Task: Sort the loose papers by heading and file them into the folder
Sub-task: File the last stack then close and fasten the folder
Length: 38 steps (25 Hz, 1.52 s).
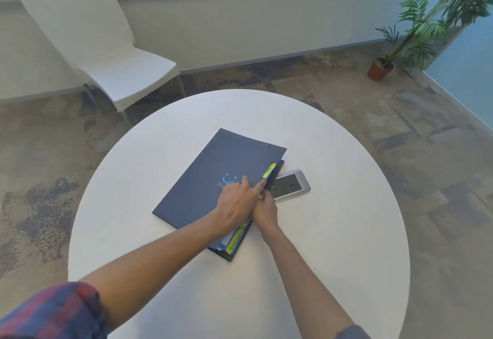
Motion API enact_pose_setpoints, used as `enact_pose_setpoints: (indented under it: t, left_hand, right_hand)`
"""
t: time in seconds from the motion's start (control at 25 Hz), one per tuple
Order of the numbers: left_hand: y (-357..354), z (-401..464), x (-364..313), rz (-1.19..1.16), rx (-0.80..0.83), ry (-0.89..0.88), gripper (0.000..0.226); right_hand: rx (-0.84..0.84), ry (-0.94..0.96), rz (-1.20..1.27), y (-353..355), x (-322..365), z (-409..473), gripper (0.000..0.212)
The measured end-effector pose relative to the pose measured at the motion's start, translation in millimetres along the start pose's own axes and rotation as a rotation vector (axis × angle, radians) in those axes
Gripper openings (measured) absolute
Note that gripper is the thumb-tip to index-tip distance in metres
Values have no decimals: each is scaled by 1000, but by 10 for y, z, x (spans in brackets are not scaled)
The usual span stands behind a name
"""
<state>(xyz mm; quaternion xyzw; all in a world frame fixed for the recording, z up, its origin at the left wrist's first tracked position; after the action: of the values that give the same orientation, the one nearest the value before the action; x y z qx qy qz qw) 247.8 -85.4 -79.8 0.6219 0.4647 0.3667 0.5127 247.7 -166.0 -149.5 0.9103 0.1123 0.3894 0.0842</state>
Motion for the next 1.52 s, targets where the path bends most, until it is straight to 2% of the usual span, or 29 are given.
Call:
enact_pose_setpoints:
  t: [0.08,0.24,0.32,0.4,0.44,0.52,0.64,0.88,1.08,1.36,1.52]
  left_hand:
    - [-204,-6,-58,-2,7,0,66]
    - [-332,-91,116,-245,-115,51,57]
    - [-455,-178,445,-307,-93,188,76]
    - [-680,-321,815,-310,53,371,100]
    - [-788,-407,995,-326,103,459,105]
    - [-915,-574,1264,-371,112,582,106]
    - [-946,-761,1371,-406,12,604,101]
    - [-998,-1196,1036,-360,-18,605,96]
    - [-1076,-1651,580,-378,6,643,95]
    - [-1214,-2127,-110,-442,55,625,95]
    - [-1223,-2226,-278,-405,57,626,96]
  right_hand:
    - [37,-37,33,11,-148,31,33]
    - [40,-60,107,42,-278,107,27]
    - [34,-66,157,38,-273,98,28]
    - [13,-48,148,42,-246,68,30]
    - [-3,-27,113,44,-233,55,30]
    - [-35,6,16,40,-247,54,37]
    - [-60,25,-69,29,-305,13,44]
    - [-73,103,-212,144,-487,-208,45]
    - [-102,130,-409,419,-783,-513,30]
    - [-103,107,-487,729,-1172,-717,23]
    - [-92,109,-515,867,-1322,-821,19]
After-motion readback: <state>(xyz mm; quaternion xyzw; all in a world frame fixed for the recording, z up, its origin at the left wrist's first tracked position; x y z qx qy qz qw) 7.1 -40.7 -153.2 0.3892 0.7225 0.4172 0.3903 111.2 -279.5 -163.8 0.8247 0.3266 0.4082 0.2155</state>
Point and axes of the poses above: each hand's wrist, its own z-axis towards the middle knuckle, its own y-axis out of the back of the hand, x = y × z, the point moved 6 cm from there along z, towards the middle knuckle, and after that the axes turned 9 degrees about -y, right-handed, at the moved point
